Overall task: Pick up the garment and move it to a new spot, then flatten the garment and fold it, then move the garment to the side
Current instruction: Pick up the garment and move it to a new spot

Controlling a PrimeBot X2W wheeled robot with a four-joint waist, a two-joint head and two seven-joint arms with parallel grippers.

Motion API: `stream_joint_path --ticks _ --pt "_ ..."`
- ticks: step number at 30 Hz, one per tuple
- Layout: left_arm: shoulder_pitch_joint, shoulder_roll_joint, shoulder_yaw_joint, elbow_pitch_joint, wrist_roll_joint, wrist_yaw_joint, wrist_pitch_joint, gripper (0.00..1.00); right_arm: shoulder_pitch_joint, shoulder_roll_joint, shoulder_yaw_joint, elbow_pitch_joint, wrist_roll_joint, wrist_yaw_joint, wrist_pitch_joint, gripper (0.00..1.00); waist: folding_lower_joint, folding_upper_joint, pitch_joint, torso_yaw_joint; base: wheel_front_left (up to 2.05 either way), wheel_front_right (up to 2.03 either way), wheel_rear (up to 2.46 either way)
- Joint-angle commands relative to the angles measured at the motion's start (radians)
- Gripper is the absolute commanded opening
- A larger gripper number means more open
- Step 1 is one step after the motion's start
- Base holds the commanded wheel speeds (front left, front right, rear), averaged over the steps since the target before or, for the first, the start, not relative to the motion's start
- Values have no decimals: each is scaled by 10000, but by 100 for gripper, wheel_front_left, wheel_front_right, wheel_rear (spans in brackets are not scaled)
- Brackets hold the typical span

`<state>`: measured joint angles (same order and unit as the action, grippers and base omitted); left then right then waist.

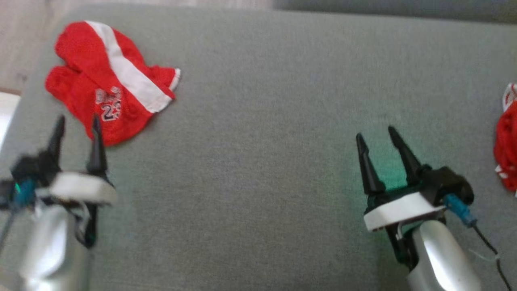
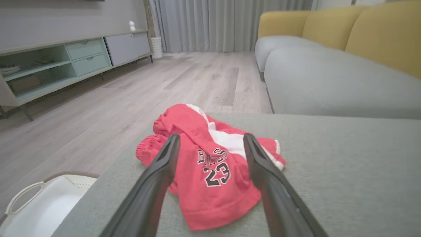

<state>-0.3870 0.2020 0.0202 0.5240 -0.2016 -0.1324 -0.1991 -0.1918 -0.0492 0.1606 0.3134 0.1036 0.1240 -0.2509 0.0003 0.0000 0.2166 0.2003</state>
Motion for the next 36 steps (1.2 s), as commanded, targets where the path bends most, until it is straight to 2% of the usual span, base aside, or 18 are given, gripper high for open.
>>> stream_joint_path --ticks 1,7,10,17,22,23,24,25,29,36 --pt "-796 569 155 90 -43 18 232 100 -368 -12 137 -411 -108 67 -109 100 -3 0 681 -355 0 0 0" --pt "-2795 1820 -497 2382 -362 18 1812 100 -754 -39 -3 -760 -366 67 -109 100 -3 0 1527 -721 0 0 0" --pt "-3589 2218 -737 3472 -250 18 2430 100 -879 -49 -28 -904 -440 67 -109 100 -3 0 1869 -889 0 0 0" --pt "-4580 2570 -1214 4901 -594 18 2817 100 -963 -42 -125 -1122 -496 67 -109 100 -3 0 2280 -1175 0 0 0" --pt "-4844 2576 -1822 5657 -1186 18 3584 100 -977 -36 -131 -1218 -515 67 -109 100 -3 0 2395 -1307 0 0 0" --pt "-4853 2576 -1961 5712 -1350 18 3720 82 -983 -35 -144 -1231 -513 67 -109 100 -3 0 2398 -1321 0 0 0" --pt "-4865 2591 -2059 5740 -1535 18 3801 31 -989 -33 -161 -1244 -508 67 -109 100 -3 0 2394 -1332 0 0 0" --pt "-4877 2624 -2143 5745 -1702 18 3823 0 -992 -32 -172 -1251 -503 67 -109 100 -3 0 2384 -1340 0 0 0" --pt "-4832 2758 -2591 5605 -2136 18 3508 0 -975 -25 -190 -1198 -479 67 -109 100 -3 0 2217 -1358 0 0 0" --pt "-4894 2765 -2890 5212 -2812 18 1852 0 -885 -16 -147 -1012 -368 67 -109 100 -3 0 1491 -1386 0 0 0"
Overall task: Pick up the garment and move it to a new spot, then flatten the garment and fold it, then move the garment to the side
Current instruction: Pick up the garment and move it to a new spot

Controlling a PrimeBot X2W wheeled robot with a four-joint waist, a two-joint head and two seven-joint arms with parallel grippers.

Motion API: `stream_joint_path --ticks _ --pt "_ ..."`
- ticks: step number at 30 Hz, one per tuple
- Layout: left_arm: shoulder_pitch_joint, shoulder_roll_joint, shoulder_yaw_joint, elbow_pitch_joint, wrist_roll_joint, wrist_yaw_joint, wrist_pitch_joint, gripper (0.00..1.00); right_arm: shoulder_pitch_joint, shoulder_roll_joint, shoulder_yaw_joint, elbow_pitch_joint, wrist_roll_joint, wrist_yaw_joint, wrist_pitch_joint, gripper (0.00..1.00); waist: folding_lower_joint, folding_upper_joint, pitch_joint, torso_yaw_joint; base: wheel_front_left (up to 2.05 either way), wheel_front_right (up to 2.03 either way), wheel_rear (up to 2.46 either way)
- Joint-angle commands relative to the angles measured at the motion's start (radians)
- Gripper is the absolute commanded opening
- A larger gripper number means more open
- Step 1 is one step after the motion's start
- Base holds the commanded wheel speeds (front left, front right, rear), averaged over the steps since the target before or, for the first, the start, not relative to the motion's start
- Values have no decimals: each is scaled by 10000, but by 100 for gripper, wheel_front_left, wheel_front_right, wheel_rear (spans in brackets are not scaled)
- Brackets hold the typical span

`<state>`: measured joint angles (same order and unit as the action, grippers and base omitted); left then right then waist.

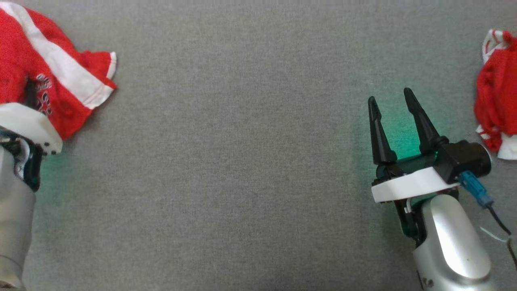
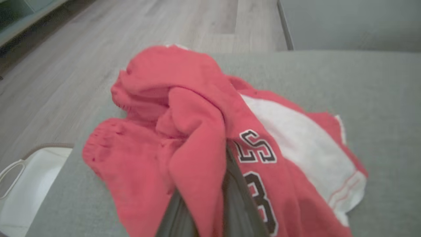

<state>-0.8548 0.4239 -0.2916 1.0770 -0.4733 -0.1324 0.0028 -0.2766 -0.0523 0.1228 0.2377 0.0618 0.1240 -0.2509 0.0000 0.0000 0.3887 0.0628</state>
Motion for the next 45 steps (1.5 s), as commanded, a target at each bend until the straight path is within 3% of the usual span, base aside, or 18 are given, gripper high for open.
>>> stream_joint_path --ticks 1,9,22,28,32,36,38,39,45 --pt "-211 477 190 -417 -236 18 -368 0 -9 15 241 -224 77 67 -109 100 0 0 -374 -8 0 0 0" --pt "70 12 -850 -1724 -954 17 -1487 0 280 18 344 -6 419 67 -109 100 0 0 -1448 -54 0 0 0" --pt "668 -1211 -1980 -4187 -1441 118 -1688 0 544 19 619 105 838 67 -109 100 0 0 -2037 -411 0 0 0" --pt "874 -2115 -2368 -5026 -1468 471 -1533 0 535 20 813 126 1058 67 -109 100 0 0 -2157 -851 0 0 0" --pt "882 -3076 -2834 -5533 -1438 798 -1426 0 441 20 1057 128 1255 67 -109 100 0 0 -2102 -1414 0 0 0" --pt "691 -3469 -3094 -5748 -1483 994 -1480 0 377 20 1166 133 1400 67 -109 100 0 0 -2027 -1815 0 0 0" --pt "555 -3576 -3216 -5776 -1511 1103 -1533 50 356 20 1227 151 1460 67 -109 100 0 0 -1994 -1986 0 0 0" --pt "481 -3607 -3289 -5763 -1492 1154 -1571 100 349 20 1261 157 1491 67 -109 100 0 0 -1984 -2065 0 0 0" --pt "190 -3622 -3326 -5482 -1351 1446 -2017 100 350 20 1258 162 1571 67 -109 100 0 0 -1936 -2227 0 0 0"
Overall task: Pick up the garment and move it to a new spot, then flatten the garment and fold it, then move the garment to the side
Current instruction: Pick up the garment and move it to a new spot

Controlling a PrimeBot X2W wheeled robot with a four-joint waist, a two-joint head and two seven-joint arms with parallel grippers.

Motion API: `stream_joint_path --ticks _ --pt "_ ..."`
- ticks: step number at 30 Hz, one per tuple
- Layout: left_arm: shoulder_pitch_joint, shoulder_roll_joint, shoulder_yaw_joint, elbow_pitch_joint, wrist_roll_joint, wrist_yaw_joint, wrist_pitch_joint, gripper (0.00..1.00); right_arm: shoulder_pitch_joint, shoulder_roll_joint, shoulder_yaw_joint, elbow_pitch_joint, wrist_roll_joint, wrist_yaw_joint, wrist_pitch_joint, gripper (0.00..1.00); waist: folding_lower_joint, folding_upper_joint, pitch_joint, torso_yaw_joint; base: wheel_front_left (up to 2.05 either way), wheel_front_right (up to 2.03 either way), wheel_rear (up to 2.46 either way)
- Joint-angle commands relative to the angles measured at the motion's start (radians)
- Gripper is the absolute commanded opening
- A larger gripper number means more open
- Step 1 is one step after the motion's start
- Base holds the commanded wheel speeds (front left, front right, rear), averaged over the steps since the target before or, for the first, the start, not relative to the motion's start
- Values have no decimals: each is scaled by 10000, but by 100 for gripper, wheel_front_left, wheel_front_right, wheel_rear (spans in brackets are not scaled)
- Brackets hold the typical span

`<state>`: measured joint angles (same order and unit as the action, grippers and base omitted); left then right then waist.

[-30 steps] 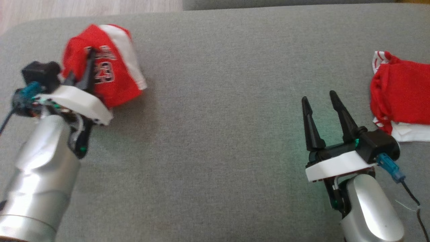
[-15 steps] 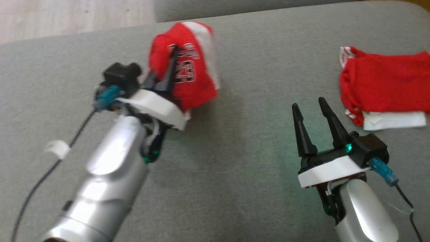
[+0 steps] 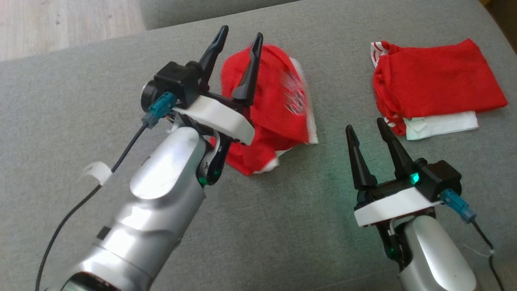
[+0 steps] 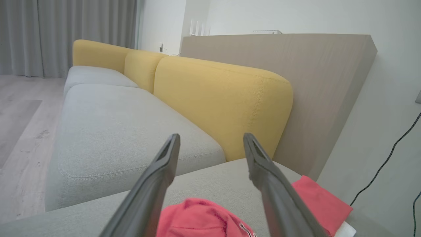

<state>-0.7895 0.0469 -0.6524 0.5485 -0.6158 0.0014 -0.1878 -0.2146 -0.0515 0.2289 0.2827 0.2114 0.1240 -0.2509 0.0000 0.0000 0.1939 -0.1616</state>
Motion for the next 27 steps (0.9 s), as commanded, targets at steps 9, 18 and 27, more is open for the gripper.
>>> stream_joint_path --ticks 9,18,27 --pt "156 1383 896 -251 289 80 -646 100 -113 12 -386 -385 -158 67 -109 100 0 0 -170 744 0 0 0" --pt "2999 2557 2048 -1832 876 243 -735 100 235 12 -679 -327 -489 67 -109 100 0 0 -578 1623 0 0 0" --pt "5462 1805 3349 -3200 1654 269 -738 100 444 12 -650 -193 -535 67 -109 100 0 0 -872 1890 0 0 0"
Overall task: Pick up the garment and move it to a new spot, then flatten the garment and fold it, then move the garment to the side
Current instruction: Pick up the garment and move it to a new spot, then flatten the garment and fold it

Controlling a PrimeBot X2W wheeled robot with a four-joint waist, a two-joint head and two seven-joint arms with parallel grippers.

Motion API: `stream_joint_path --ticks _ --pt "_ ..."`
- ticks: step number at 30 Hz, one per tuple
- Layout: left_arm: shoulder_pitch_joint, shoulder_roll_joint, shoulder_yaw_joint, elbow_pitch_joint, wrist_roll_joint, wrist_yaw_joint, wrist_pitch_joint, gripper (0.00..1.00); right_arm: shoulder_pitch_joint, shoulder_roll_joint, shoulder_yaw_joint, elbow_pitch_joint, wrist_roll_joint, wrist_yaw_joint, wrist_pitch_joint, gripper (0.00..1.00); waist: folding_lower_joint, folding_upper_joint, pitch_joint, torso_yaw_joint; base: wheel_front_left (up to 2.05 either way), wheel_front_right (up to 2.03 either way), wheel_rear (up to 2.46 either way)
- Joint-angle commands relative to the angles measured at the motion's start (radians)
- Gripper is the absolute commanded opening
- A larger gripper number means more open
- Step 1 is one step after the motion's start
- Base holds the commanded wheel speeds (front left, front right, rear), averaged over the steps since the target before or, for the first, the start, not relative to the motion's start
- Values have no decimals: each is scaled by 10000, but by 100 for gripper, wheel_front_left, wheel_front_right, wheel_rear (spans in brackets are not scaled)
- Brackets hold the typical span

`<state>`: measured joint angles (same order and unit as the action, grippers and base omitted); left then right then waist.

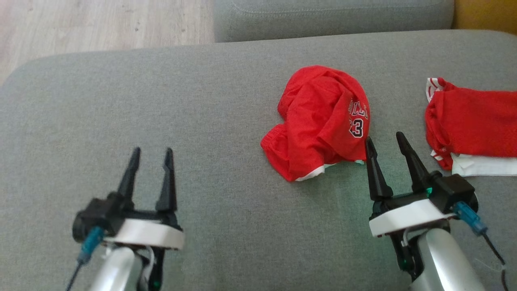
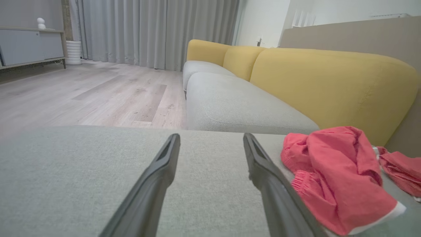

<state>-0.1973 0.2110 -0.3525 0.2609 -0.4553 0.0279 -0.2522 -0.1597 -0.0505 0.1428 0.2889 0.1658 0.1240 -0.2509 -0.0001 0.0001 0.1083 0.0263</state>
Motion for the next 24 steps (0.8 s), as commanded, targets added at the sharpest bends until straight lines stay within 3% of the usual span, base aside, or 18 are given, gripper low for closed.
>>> stream_joint_path --ticks 1,14,24 --pt "-281 20 473 -414 170 -44 -94 100 -91 3 216 -239 -76 67 -109 100 1 -1 -37 22 0 0 0" --pt "98 -1019 1486 -583 1407 -964 -94 100 -199 3 235 48 -298 67 -109 100 1 -1 104 263 0 0 0" --pt "-119 -1394 1672 -317 1774 -1336 -95 100 -1256 3 512 1732 -932 67 -93 100 1 -1 631 783 0 0 0"
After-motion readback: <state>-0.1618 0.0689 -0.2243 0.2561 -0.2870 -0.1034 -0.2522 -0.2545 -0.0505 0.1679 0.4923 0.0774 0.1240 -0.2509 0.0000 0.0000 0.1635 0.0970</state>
